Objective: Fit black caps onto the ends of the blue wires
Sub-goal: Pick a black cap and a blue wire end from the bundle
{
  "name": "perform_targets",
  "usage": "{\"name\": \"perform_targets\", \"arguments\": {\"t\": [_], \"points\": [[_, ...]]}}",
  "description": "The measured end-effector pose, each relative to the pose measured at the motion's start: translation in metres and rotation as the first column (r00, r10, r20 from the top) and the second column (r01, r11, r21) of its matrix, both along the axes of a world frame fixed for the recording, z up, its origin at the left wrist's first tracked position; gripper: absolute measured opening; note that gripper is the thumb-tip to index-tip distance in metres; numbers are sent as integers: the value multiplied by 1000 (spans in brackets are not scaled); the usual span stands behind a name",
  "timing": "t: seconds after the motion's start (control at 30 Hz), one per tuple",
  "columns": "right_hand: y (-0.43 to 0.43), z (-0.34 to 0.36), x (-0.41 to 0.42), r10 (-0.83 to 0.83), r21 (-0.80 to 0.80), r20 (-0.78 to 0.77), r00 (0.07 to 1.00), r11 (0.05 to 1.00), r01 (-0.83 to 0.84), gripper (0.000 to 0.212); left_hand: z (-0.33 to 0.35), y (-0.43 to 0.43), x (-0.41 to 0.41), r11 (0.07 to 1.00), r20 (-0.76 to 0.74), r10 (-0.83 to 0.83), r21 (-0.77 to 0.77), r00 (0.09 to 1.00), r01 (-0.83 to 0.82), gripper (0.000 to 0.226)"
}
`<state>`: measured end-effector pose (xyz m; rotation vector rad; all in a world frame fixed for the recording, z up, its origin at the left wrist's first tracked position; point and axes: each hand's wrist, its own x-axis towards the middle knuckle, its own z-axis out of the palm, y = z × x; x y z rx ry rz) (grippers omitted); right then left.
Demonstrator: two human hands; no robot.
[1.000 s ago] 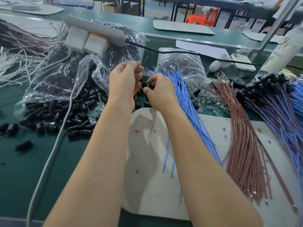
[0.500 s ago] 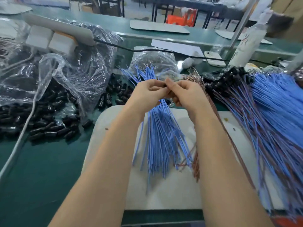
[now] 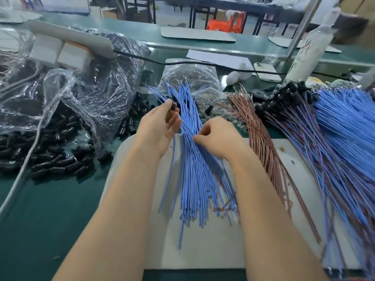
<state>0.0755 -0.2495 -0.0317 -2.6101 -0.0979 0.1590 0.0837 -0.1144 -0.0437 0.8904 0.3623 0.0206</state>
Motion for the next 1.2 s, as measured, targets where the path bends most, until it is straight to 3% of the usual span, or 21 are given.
{"name": "perform_targets", "arguments": {"t": [0.17,0.23,0.27,0.3,0.33,0.4,0.47,0.5,0.53,0.57,0.6,0.63,0.67,0.7,0.8,1.0,1.2], "points": [[-10,0,4,-132,322,105,986,942,92,17,2,3,-1,990,-1,-4,-144,1000,4,17],[-11,1,5,-202,515,113,973,849,116,16,2,3,-2,987,-8,-5,-161,1000,3,16],[-12,3,4,-200,669,69,977,736,103,15,2,3,-3,986,-10,-7,-170,1000,5,15],[-13,6,2,-141,832,14,990,550,67,14,2,2,-3,984,-10,-12,-177,1000,10,15],[-15,9,1,-30,952,-10,999,306,18,12,1,2,-4,983,-11,-20,-180,1000,18,14],[-22,15,-2,195,989,85,977,-139,-58,7,1,2,-3,981,-5,-50,-186,999,48,14],[-26,19,-4,274,919,188,943,-388,-71,19,0,2,-2,982,16,-77,-170,997,79,13],[-26,19,-3,258,904,197,946,-420,-74,21,-1,1,-2,986,33,-77,-149,997,81,11],[-25,18,-3,195,921,177,965,-379,-93,19,-1,0,-1,992,53,-59,-113,997,64,8],[-22,17,-2,71,960,144,987,-250,-122,15,-2,-2,0,999,78,-22,-32,997,25,6],[-18,15,-2,-103,990,128,986,-38,-132,12,-4,-3,0,991,110,29,128,994,-43,7],[-14,12,-1,-283,976,158,946,190,-106,9,-6,-4,0,932,157,75,339,985,-125,10],[-10,9,0,-408,935,216,887,348,-68,8,-7,-5,-1,829,228,95,520,969,-204,12],[-6,7,0,-471,908,262,842,415,-50,10,-8,-7,-3,732,298,87,628,950,-264,13],[-3,6,0,-504,912,316,804,395,-111,15,-10,-11,-6,594,400,25,731,916,-335,15],[2,10,-2,-473,904,381,794,370,-213,16,-13,-15,-7,499,424,-39,792,905,-350,17],[6,10,-6,-436,882,407,803,415,-221,9,-16,-17,-6,428,404,-80,840,911,-335,12]]}}
